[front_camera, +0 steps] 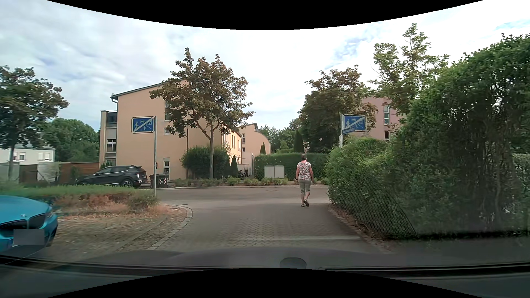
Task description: Follow the waypoints while adhering to traffic rules and regulations
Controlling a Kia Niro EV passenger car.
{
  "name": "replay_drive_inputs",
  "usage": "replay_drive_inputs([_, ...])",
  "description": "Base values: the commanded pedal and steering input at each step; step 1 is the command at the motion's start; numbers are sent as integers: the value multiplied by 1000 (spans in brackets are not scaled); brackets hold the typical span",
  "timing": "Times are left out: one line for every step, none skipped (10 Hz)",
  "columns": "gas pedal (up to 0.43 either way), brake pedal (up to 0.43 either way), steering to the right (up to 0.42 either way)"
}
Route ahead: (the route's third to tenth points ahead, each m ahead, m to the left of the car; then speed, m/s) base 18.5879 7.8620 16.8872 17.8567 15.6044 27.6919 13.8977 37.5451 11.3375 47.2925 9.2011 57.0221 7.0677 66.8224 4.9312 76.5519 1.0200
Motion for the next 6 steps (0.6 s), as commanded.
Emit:
replay_drive_inputs([0,43,-7])
replay_drive_inputs([0,49,-7])
replay_drive_inputs([0,49,-6])
replay_drive_inputs([0,49,-5])
replay_drive_inputs([0,49,-6])
replay_drive_inputs([0,49,-6])
